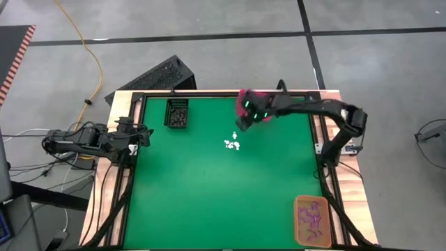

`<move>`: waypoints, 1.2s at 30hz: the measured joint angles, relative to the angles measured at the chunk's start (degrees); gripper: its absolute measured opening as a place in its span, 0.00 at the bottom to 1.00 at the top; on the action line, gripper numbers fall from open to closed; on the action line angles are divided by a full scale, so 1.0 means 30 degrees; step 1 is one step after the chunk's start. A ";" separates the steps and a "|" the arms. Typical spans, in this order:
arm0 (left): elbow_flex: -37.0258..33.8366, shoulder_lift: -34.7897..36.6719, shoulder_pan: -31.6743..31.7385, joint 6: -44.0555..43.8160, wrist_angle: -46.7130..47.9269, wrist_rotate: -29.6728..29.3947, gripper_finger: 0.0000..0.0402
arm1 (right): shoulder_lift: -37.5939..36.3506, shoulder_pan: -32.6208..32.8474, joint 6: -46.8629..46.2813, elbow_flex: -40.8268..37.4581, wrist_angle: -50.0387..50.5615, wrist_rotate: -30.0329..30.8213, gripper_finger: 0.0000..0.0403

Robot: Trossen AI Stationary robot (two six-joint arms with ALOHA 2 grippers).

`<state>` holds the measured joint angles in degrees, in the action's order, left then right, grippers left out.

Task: Sort Halloween decoration
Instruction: Put the white skeleton toy into the pink bin

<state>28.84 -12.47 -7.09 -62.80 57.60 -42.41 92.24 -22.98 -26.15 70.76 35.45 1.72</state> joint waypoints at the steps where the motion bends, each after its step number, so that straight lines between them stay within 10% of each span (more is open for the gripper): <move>1: 0.0000 -0.0007 0.0003 0.0000 0.0000 0.0005 0.46 | 0.0129 0.0754 -0.0618 -0.0007 0.0047 0.0192 0.54; 11: 0.0007 -0.0015 0.0007 -0.0201 -0.0029 0.0077 0.46 | 0.2670 0.5971 -0.6367 -0.0029 -0.0448 0.3286 0.54; 27: 0.0015 -0.0007 0.0007 -0.0474 -0.0029 0.1224 0.46 | 0.5299 0.5709 -0.7545 -0.0004 -0.0533 0.3364 0.54; 36: 0.0015 -0.0007 0.0007 -0.0503 -0.0023 0.0994 0.46 | 0.5243 0.5682 -0.6538 -0.0007 -0.0559 0.2908 0.21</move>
<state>28.88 -12.49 -7.07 -64.31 57.53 -39.43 107.97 -5.94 -45.76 70.74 33.77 10.44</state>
